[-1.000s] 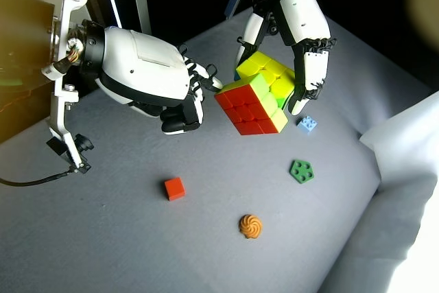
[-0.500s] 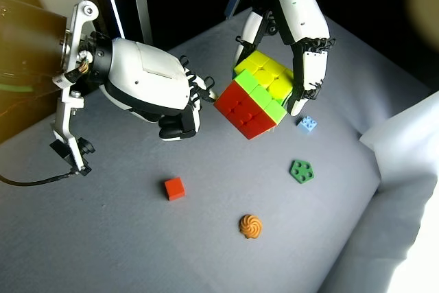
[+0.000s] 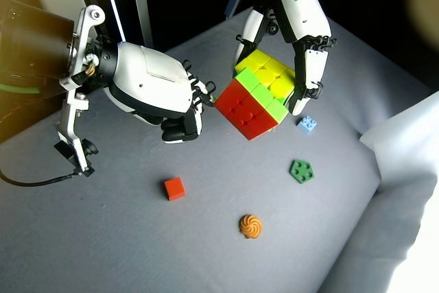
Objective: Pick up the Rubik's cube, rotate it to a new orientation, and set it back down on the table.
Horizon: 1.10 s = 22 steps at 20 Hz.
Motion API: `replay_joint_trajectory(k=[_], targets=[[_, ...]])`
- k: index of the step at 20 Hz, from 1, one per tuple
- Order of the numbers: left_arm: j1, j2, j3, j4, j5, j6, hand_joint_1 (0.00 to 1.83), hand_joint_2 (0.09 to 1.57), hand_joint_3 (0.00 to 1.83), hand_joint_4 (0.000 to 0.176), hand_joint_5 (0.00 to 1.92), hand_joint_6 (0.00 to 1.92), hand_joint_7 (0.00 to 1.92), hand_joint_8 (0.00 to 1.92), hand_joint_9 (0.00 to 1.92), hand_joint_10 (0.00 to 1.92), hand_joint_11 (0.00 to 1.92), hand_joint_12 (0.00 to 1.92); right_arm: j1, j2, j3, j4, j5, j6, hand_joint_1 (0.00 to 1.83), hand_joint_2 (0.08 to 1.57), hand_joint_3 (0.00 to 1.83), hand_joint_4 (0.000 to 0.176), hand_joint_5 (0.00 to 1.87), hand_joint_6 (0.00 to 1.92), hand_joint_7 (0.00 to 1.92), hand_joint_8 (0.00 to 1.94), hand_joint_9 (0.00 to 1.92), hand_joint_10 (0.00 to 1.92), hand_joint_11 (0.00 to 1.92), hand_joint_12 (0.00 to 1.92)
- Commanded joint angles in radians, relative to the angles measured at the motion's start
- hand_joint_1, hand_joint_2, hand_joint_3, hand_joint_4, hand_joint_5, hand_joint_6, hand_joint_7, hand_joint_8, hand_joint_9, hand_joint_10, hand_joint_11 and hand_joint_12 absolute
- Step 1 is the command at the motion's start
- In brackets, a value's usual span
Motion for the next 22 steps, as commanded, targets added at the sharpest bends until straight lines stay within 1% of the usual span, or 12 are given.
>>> replay_joint_trajectory(k=[1,2,4,8,9,11,13,14,18,19,21,22], targets=[[-0.015,0.000,-0.005,0.071,0.008,-0.009,1.16,1.08,0.00,0.000,1.04,0.87,1.02,1.34,1.09,1.78,1.03,1.90,0.021,0.002,0.003,0.039,0.008,-0.004,1.29,1.23,0.02,0.000,0.21,0.00,0.72,1.49,0.81,1.92,0.82,1.92],[-0.015,0.001,-0.006,0.071,0.008,-0.009,1.26,1.09,0.00,0.000,1.04,0.70,1.06,1.09,0.96,1.14,0.77,1.46,0.024,0.002,0.002,0.039,0.017,-0.004,1.31,1.22,0.01,0.000,0.22,0.00,0.75,1.45,0.81,1.92,0.84,1.92],[-0.016,0.002,-0.006,0.071,0.008,-0.008,1.23,1.08,0.00,0.016,1.02,0.90,1.07,0.90,0.93,0.77,0.57,1.30,0.029,0.006,0.002,0.039,0.040,-0.004,1.31,1.22,0.00,0.000,0.23,0.00,0.76,1.44,0.82,1.92,0.85,1.92],[-0.018,0.003,-0.005,0.071,0.008,-0.008,1.27,1.07,0.00,0.000,1.05,0.69,1.11,0.99,1.00,0.90,0.77,1.37,0.076,0.036,-0.001,0.027,0.083,-0.003,1.31,1.22,0.00,0.000,0.23,0.00,0.75,1.44,0.79,1.92,0.83,1.92],[-0.018,0.003,-0.004,0.071,0.008,-0.008,1.28,1.07,0.00,0.000,1.07,0.63,1.10,1.03,1.02,0.92,0.81,1.40,0.089,0.042,-0.001,0.027,0.083,-0.003,1.22,1.18,0.00,0.000,0.23,0.00,0.69,1.69,0.82,1.92,0.85,1.92],[-0.018,0.003,-0.004,0.071,0.008,-0.008,1.25,1.08,0.00,0.000,1.01,0.79,1.08,1.01,0.97,0.89,0.78,1.37,0.098,0.048,-0.001,0.027,0.071,-0.002,1.31,1.22,0.00,0.000,0.22,0.00,0.76,1.44,0.80,1.92,0.85,1.92],[-0.018,0.003,-0.004,0.071,0.008,-0.008,1.37,1.10,0.00,0.000,0.96,0.90,0.99,1.07,0.91,1.13,0.74,1.25,0.090,0.048,-0.001,0.018,0.047,-0.003,1.20,1.16,0.00,0.000,0.24,0.00,0.67,1.76,0.86,1.92,0.89,1.92],[-0.018,0.003,-0.004,0.071,0.008,-0.008,1.38,1.10,0.00,0.000,0.97,0.87,0.99,1.07,0.92,1.16,0.79,1.26,0.082,0.048,0.000,0.011,0.031,-0.004,1.29,1.18,0.05,0.000,0.23,0.00,0.74,1.51,0.86,1.92,0.89,1.92],[-0.019,0.002,-0.002,0.071,0.008,-0.008,1.38,1.10,0.00,0.000,0.98,0.86,0.98,1.02,0.95,1.17,0.75,1.24,0.066,0.042,0.000,0.010,-0.026,-0.028,1.20,1.16,0.00,0.000,0.23,0.00,0.69,1.77,0.85,1.92,0.88,1.92],[-0.019,0.002,-0.002,0.071,0.008,-0.008,1.38,1.10,0.00,0.000,0.96,0.89,0.99,1.02,0.94,1.18,0.75,1.25,0.064,0.040,0.001,0.010,-0.038,-0.029,1.28,1.21,0.01,0.000,0.24,0.00,0.73,1.52,0.82,1.92,0.84,1.92],[-0.019,0.002,-0.003,0.071,0.008,-0.007,1.38,1.10,0.00,0.000,0.96,0.89,0.99,1.05,0.93,1.16,0.76,1.23,0.055,0.034,0.001,0.010,-0.053,-0.030,1.31,1.22,0.01,0.000,0.23,0.00,0.75,1.44,0.80,1.92,0.83,1.92],[-0.019,0.002,-0.003,0.071,0.008,-0.006,1.38,1.10,0.00,0.000,0.98,0.88,1.00,1.01,0.95,1.15,0.78,1.22,0.049,0.031,0.001,0.010,-0.057,-0.031,1.22,1.17,0.00,0.000,0.22,0.00,0.70,1.68,0.83,1.92,0.87,1.92]])
